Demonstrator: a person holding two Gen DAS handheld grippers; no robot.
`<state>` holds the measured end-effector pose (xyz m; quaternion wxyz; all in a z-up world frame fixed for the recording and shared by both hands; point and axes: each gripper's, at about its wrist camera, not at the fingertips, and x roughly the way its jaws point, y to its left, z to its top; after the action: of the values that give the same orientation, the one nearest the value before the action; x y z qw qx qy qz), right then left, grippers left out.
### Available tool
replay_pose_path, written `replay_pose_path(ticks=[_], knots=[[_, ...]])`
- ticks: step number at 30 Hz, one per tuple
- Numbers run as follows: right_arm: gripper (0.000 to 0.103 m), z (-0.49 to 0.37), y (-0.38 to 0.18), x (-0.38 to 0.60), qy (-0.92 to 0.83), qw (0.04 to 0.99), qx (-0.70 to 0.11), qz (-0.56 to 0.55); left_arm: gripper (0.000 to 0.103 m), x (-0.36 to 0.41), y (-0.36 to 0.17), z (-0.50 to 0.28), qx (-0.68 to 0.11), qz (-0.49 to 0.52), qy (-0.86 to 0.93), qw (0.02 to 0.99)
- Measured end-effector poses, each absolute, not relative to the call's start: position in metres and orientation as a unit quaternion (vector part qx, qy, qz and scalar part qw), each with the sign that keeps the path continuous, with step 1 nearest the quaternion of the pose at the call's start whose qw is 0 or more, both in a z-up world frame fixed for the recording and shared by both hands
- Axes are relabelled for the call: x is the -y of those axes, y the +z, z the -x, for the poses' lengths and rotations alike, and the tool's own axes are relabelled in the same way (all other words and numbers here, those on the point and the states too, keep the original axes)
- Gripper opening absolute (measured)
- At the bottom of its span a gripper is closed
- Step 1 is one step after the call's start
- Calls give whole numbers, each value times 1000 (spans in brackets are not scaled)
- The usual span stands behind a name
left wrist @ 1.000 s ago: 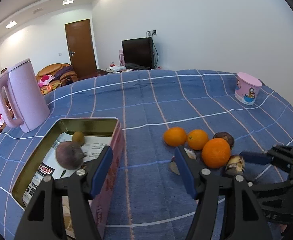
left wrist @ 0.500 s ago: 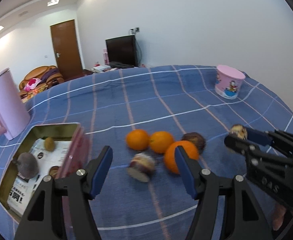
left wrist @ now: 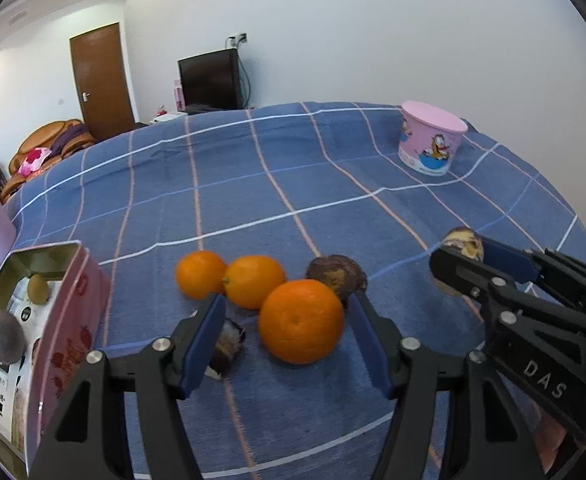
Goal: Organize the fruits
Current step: 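Grasp the striped cut fruit with the right tool while the left tool grasps an orange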
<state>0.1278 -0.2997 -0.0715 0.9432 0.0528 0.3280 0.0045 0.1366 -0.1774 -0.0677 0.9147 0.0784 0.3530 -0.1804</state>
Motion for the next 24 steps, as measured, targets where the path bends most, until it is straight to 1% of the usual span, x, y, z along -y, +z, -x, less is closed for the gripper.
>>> replay_pose_path(ticks=[2, 4, 5, 6, 7, 9, 12, 24], knots=[[38, -130, -73, 302, 8, 941, -332, -60, 64, 179, -68, -139, -354, -79, -180, 915], [38, -132, -75, 304, 13, 938, -339, -67, 61, 180, -68, -139, -353, -80, -183, 914], [38, -132, -76, 304, 14, 938, -340, -68, 57, 181, -68, -138, -354, -82, -188, 912], [38, -133, -76, 305, 14, 937, -341, -69, 50, 182, -68, -138, -356, -84, -194, 910], [38, -133, -76, 304, 13, 938, -341, -68, 48, 185, -71, -138, -364, -88, -201, 905], [38, -132, -75, 303, 10, 939, -338, -65, 49, 187, -73, -142, -371, -94, -190, 904], [38, -131, -74, 302, 9, 940, -336, -62, 48, 180, -77, -150, -388, -70, -193, 899], [38, -123, -70, 298, 15, 947, -317, -57, 47, 171, -75, -145, -378, -55, -185, 906]])
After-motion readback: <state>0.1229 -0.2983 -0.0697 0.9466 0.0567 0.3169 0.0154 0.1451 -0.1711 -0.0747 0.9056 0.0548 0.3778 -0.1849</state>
